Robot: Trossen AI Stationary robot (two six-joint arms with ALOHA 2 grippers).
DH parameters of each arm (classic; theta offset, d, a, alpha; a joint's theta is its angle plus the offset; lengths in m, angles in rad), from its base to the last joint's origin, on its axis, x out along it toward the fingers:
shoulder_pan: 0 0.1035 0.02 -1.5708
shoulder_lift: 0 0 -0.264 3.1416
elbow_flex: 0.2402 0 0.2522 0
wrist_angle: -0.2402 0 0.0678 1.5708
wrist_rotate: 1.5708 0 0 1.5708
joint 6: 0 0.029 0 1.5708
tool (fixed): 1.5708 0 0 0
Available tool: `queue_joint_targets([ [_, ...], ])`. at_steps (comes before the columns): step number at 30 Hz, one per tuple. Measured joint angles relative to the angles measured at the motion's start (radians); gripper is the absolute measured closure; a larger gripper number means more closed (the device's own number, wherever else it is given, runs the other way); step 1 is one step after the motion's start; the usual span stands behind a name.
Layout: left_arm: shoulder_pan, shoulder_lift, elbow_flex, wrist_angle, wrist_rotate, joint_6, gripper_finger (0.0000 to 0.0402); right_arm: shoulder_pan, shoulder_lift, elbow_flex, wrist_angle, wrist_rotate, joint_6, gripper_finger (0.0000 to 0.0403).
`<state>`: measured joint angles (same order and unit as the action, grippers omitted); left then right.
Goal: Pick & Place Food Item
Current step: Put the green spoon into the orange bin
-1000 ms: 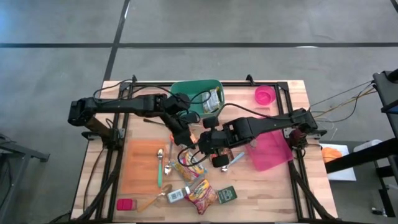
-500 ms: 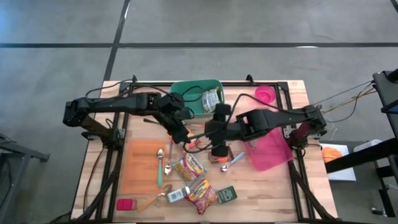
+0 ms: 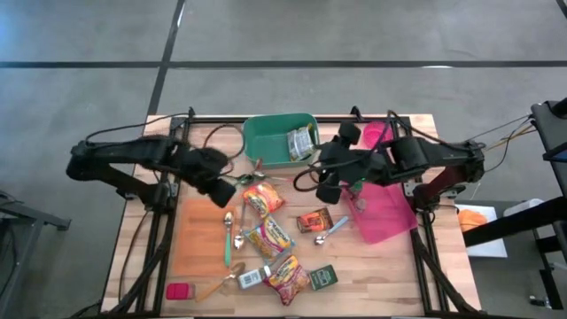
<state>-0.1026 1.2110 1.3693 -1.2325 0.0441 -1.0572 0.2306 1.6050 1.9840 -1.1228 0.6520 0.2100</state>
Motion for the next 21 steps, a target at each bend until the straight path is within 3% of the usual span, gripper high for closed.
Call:
queue_joint_targets([
  [6, -0.192, -0.004, 0.0, -0.104, -0.097, -0.242, 0.0401, -0.003, -0.009, -0.004, -0.006, 0.033, -0.011, 0.018],
  [12, -0.348, 0.037, -0.001, -0.216, -0.113, -0.476, 0.0401, -0.005, 0.007, -0.006, -0.008, 0.033, -0.028, 0.018],
  [21, -0.467, 0.123, -0.001, -0.227, -0.097, -0.686, 0.0401, -0.005, 0.014, -0.015, -0.011, 0.032, -0.03, 0.0179],
])
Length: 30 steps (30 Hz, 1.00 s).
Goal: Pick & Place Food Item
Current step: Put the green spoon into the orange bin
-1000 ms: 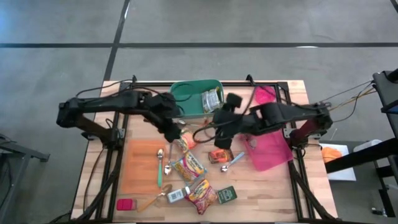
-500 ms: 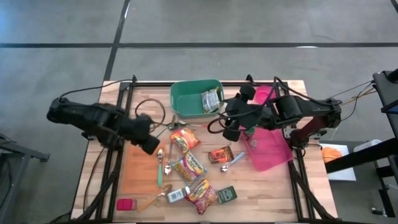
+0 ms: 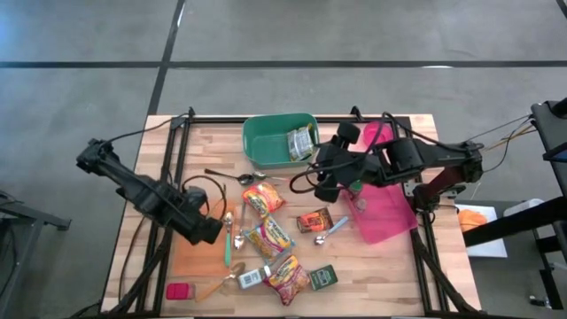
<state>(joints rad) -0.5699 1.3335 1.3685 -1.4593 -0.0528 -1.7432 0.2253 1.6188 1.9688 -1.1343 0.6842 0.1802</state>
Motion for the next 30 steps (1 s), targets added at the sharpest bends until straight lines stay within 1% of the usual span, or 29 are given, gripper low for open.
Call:
queue_joint_targets([
  [3, -0.014, 0.029, 0.0, 0.001, 0.023, -0.026, 0.0401, 0.001, -0.001, -0.001, 0.0, 0.0, 0.001, 0.0179],
  [14, -0.064, 0.147, 0.0, 0.002, 0.029, -0.137, 0.0401, 0.001, -0.001, -0.001, -0.024, -0.004, 0.03, 0.0179],
  [19, -0.071, 0.204, -0.01, 0.008, 0.057, -0.161, 0.0401, 0.001, -0.001, -0.001, -0.038, -0.005, 0.031, 0.0179],
  [21, -0.071, 0.22, -0.037, 0.042, 0.074, -0.169, 0.0401, 0.001, -0.001, -0.001, -0.038, -0.006, 0.031, 0.0179],
  [26, -0.071, 0.223, -0.156, 0.241, 0.083, -0.188, 0.0401, 0.001, -0.001, -0.001, -0.039, -0.011, 0.03, 0.0179],
  [30, -0.071, 0.215, -0.243, 0.33, 0.093, -0.195, 0.0401, 0.001, -0.001, -0.001, -0.04, -0.012, 0.03, 0.0179],
])
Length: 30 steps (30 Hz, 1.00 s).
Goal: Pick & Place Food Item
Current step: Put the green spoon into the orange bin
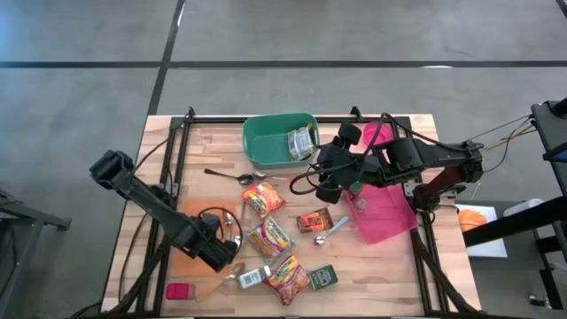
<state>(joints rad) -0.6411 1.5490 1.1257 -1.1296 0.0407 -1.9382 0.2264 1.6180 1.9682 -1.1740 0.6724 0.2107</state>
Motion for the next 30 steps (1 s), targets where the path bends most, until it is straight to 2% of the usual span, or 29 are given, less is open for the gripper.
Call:
queue_joint_targets([
  [4, -0.001, -0.001, -0.077, 0.095, 0.034, -0.004, 0.0401, 0.0, 0.0, 0.0, -0.001, 0.0, 0.0, 0.0179],
  [22, -0.002, -0.001, -0.322, 0.521, 0.039, -0.059, 0.0401, 0.0, 0.0, 0.0, -0.001, 0.0, 0.0, 0.018],
  [30, -0.002, -0.001, -0.348, 0.536, 0.046, -0.072, 0.0401, 0.0, 0.0, 0.0, -0.001, 0.0, -0.001, 0.018],
])
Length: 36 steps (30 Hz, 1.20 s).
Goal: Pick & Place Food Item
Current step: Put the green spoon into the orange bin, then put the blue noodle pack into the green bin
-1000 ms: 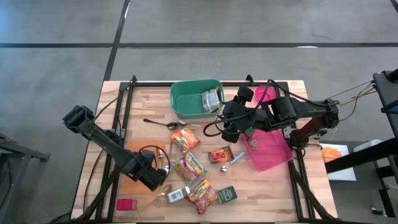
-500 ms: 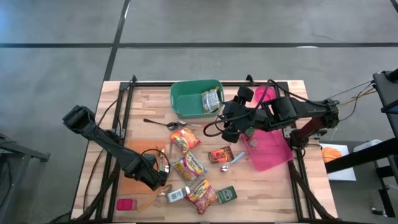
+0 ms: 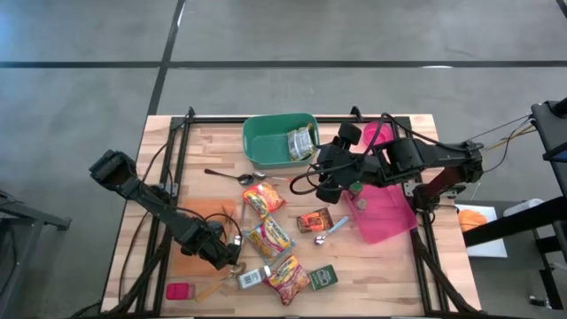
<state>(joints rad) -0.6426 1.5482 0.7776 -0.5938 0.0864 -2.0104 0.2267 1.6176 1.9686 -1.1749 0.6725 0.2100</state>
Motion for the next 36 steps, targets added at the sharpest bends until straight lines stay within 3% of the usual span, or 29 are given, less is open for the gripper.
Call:
queue_joint_targets([
  [15, 0.001, 0.0, 0.0, 0.02, 0.012, 0.014, 0.0396, 0.0, 0.0, 0.0, 0.0, 0.0, 0.0, 0.018],
  [28, 0.001, 0.0, 0.0, 0.029, 0.015, 0.025, 0.0262, 0.0, 0.0, 0.0, 0.0, 0.0, 0.0, 0.018],
  [36, 0.001, -0.052, 0.001, 0.021, -0.013, 0.11, 0.0209, 0.0, 0.0, 0.0, 0.0, 0.0, 0.0, 0.018],
])
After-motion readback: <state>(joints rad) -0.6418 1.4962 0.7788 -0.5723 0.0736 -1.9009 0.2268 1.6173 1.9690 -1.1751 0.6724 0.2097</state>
